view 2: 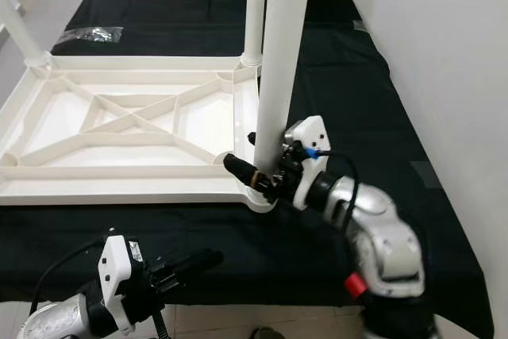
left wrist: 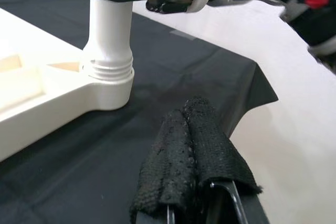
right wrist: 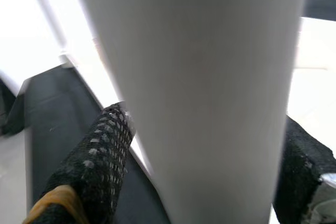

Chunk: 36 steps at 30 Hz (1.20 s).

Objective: Building children table

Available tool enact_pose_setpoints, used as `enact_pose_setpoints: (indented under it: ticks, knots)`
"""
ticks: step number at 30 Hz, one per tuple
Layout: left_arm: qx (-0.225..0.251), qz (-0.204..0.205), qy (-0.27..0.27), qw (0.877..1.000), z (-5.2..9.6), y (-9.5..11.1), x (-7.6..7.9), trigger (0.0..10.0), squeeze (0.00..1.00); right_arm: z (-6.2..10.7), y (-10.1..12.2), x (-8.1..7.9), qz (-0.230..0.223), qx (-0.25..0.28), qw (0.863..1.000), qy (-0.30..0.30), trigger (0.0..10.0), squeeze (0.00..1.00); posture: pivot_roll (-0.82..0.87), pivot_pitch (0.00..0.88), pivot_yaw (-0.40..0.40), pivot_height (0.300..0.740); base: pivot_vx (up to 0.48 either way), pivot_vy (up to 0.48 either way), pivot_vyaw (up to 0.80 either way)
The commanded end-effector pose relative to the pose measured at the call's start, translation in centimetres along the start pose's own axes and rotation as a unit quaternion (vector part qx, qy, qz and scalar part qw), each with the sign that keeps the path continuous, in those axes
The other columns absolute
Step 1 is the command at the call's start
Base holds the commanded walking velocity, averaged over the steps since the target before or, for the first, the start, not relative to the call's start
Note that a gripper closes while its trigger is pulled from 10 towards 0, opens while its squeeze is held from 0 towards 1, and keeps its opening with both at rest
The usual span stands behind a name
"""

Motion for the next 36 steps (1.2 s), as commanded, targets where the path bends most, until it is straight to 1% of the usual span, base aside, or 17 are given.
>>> enact_pose_setpoints:
  ticks: [1,4,5,6,9,10,11,13,15,18,19,21,22,23,31,34,36]
  knots:
    - [-0.006,0.009,-0.004,1.0,0.2,-0.1,0.4,10.0,0.0,-0.2,-0.5,0.0,0.004,0.0,0.999,0.053,10.0,0.0,0.04,0.231,0.009,0.74,0.0,0.0,0.0]
    - [-0.007,0.01,-0.008,1.0,0.3,0.1,0.8,10.0,0.0,-0.4,-0.9,1.9,0.025,-0.012,0.997,0.077,10.0,0.0,0.08,0.26,0.024,0.74,0.0,0.0,0.0]
    - [-0.009,0.011,-0.008,1.0,0.3,0.1,0.8,10.0,0.0,-0.7,-0.9,2.6,0.032,-0.013,0.997,0.075,10.0,0.0,0.08,0.26,0.024,0.74,0.0,0.0,0.0]
    - [-0.011,0.012,-0.009,1.0,0.5,0.2,1.1,10.0,0.0,-1.0,-0.6,3.1,0.033,-0.005,0.996,0.084,10.0,0.0,0.11,0.283,0.036,0.74,0.0,0.0,0.0]
    - [-0.014,0.012,-0.009,1.0,0.8,0.3,1.4,10.0,0.0,-1.3,-0.1,3.6,0.033,0.009,0.994,0.105,10.0,0.0,0.12,0.288,0.038,0.74,0.0,0.0,0.0]
    - [-0.018,0.012,-0.007,1.0,1.1,0.4,1.6,10.0,0.0,-1.7,0.0,3.9,0.036,0.015,0.993,0.116,10.0,0.0,0.17,0.321,0.059,0.74,0.0,0.0,0.0]
    - [-0.021,0.013,-0.006,1.0,1.4,0.5,1.8,10.0,0.0,-2.0,0.2,4.2,0.038,0.02,0.991,0.126,10.0,0.0,0.17,0.321,0.059,0.74,0.0,0.0,0.0]
    - [-0.021,0.013,-0.006,1.0,1.4,0.5,1.8,10.0,0.0,-2.0,0.2,4.2,0.038,0.02,0.991,0.126,10.0,0.0,0.17,0.321,0.059,0.74,0.0,0.0,0.0]
    - [-0.038,0.017,-0.001,0.999,2.3,0.7,2.4,10.0,0.0,-2.5,0.6,4.9,0.037,0.038,0.987,0.149,10.0,0.0,0.25,0.357,0.103,0.74,0.0,0.0,0.0]
    - [-0.048,0.019,0.001,0.999,2.9,0.8,2.7,10.0,0.0,-2.6,1.0,5.4,0.037,0.053,0.986,0.152,10.0,0.0,0.28,0.369,0.127,0.74,0.0,0.0,0.0]
    - [-0.061,0.024,0.007,0.998,3.7,0.9,3.1,10.0,0.0,-2.4,1.7,6.3,0.036,0.07,0.984,0.158,10.0,0.0,0.3,0.378,0.144,0.74,0.0,0.0,0.0]
    - [-0.063,0.025,0.008,0.998,3.8,1.0,3.1,10.0,0.0,-2.4,1.8,6.5,0.037,0.072,0.984,0.159,10.0,0.0,0.3,0.378,0.144,0.74,0.0,0.0,0.0]
    - [-0.065,0.026,0.008,0.997,3.9,1.0,3.2,10.0,0.0,-2.2,1.9,6.7,0.039,0.074,0.982,0.17,3.1,0.0,0.31,0.382,0.152,0.74,0.0,0.0,0.0]
    - [-0.067,0.028,0.008,0.997,4.0,1.1,3.4,10.0,0.0,-2.0,2.0,6.8,0.041,0.076,0.979,0.183,0.0,0.0,0.31,0.385,0.156,0.74,0.0,0.0,0.0]
    - [-0.072,0.036,0.006,0.997,4.2,1.2,3.7,10.0,0.0,-1.3,2.7,7.3,0.052,0.077,0.975,0.204,0.0,0.0,0.29,0.387,0.155,0.74,0.0,0.0,0.0]
    - [-0.068,0.036,0.006,0.997,4.0,1.1,3.6,10.0,0.0,-0.6,1.8,7.5,0.068,0.052,0.981,0.177,0.0,0.0,0.25,0.374,0.133,0.74,0.0,0.0,0.0]
    - [-0.067,0.036,0.006,0.997,3.9,1.0,3.5,10.0,0.0,-0.5,1.5,7.7,0.072,0.047,0.982,0.167,0.0,0.0,0.25,0.372,0.129,0.74,0.0,0.0,0.0]
Point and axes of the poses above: a point about 5 cm out from each wrist's last joint towards the gripper, its own z axis pointing back from the gripper into the wrist, its own y axis along the axis of the wrist's last joint, x = y × z, the point moved 1 cm from there along -z, pointing out of the wrist towards the gripper, and after that the axes turned 10 degrees about z, right-handed, at the moved point
